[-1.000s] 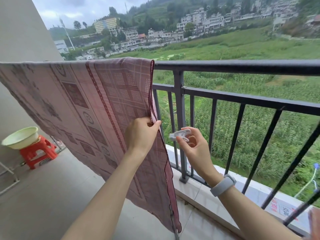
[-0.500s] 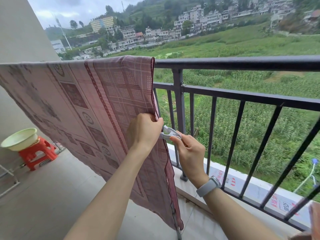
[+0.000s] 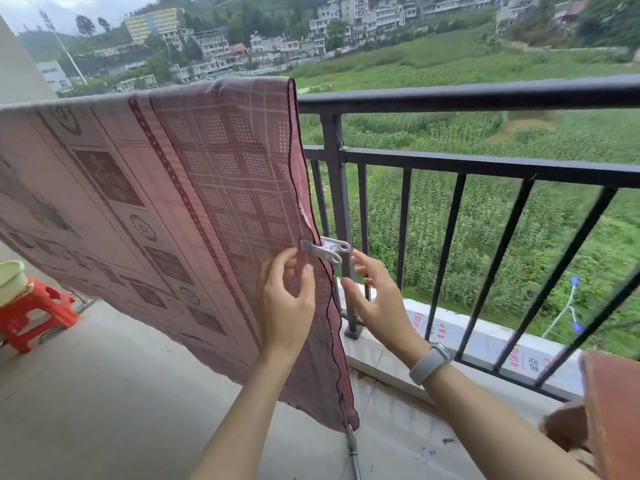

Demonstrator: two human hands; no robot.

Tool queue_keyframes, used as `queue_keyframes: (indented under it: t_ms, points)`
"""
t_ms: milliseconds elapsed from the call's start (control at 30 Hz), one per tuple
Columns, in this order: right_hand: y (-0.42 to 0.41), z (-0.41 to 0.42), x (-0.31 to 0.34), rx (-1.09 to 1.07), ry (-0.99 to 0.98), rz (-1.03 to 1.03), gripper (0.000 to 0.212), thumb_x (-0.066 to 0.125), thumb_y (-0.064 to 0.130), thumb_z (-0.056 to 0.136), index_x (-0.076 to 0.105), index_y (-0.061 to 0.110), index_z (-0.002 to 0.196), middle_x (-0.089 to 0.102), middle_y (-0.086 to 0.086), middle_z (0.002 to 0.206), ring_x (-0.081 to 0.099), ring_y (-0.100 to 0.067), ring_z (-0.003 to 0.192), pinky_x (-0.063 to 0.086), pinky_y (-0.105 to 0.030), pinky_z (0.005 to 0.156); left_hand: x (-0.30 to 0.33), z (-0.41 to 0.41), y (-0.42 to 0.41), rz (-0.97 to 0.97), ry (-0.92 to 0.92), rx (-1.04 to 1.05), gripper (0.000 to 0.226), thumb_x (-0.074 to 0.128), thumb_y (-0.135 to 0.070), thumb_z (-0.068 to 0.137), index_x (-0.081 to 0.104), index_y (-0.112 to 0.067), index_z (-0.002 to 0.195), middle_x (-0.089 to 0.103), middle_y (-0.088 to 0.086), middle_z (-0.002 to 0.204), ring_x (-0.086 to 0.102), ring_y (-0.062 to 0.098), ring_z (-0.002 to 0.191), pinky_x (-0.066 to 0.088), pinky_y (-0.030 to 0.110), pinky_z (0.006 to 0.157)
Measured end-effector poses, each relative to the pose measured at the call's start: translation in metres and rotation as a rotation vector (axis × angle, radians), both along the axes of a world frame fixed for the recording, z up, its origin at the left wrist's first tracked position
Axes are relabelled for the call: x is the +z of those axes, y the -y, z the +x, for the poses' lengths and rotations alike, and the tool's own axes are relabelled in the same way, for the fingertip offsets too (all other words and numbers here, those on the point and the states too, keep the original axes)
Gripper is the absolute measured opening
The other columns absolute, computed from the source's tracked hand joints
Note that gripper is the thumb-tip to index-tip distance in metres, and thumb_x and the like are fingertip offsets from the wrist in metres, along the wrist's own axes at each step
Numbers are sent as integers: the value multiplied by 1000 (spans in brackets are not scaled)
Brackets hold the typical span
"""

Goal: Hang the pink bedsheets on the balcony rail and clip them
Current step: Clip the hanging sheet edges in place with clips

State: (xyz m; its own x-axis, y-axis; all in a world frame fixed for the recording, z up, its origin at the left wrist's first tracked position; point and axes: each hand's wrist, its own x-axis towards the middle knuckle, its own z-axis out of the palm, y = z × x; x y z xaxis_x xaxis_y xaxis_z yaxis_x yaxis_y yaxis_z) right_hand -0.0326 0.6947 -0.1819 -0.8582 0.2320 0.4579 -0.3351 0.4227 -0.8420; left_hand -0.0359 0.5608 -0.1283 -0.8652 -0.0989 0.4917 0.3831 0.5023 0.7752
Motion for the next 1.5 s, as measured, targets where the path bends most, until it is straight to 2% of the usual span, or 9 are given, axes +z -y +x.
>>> queue_keyframes:
  t_ms: [133,267,367,633,833,967,1100,1333,1500]
  points:
    - [-15,40,-41,-106,161,30,46,45,33,87,46,13,128,50,4,123,46,-9,116,36,-26,100,-73,28,-4,-168,37,-127,38,45,-33,83,55,-13,114,55,-1,108,50,13,104,38,25,91]
    - [-30,112,-100,-316,384,42,41,45,25,88,50,7,125,52,-7,128,44,-15,120,24,-17,101,-141,60,-33,-448,157,-387,49,42,-35,79,52,-11,120,57,8,117,49,23,109,38,35,92]
    - [-48,188,-141,-516,559,-28,49,39,33,85,52,4,122,55,-12,126,47,-26,119,23,-16,100,-176,99,-67,-622,286,-654,48,51,-25,83,46,-11,128,49,9,129,44,28,119,36,41,98]
    - [-81,417,-210,-1119,1091,155,35,51,14,87,53,9,121,55,-11,120,45,-31,115,34,-43,97,-248,246,-158,-948,305,-1332,48,41,-27,93,29,-18,138,30,4,145,28,22,133,31,38,103]
    - [-102,497,-224,-1039,1480,342,54,60,45,80,42,26,128,48,-2,122,42,-24,114,34,-37,87,-288,334,-194,-1204,247,-1581,57,39,-29,93,13,-24,144,4,5,155,0,26,142,16,47,111]
    - [-126,501,-238,-974,1499,428,40,58,39,82,47,25,118,44,-6,119,44,-26,108,35,-37,86,-310,344,-197,-1367,244,-1585,60,38,-31,93,8,-26,145,-9,4,155,-13,25,141,9,49,113]
    - [-140,503,-243,-892,1459,548,18,56,15,85,55,18,102,49,-9,104,51,-28,91,39,-36,77,-311,337,-197,-1328,336,-1615,52,37,-28,95,18,-25,143,-7,-1,155,-13,19,142,12,46,113]
    - [-147,508,-232,-1054,1202,125,13,56,0,81,55,4,94,51,-16,105,53,-37,96,39,-41,78,-293,322,-196,-1000,615,-1508,36,39,-22,96,44,-12,130,26,6,148,25,20,136,25,28,107]
    - [-125,454,-196,-1052,923,-316,47,56,9,86,38,11,130,47,-6,122,46,-21,113,33,-25,90,-274,293,-177,-786,717,-1391,33,42,-22,95,47,-14,126,43,2,131,43,15,121,29,16,92]
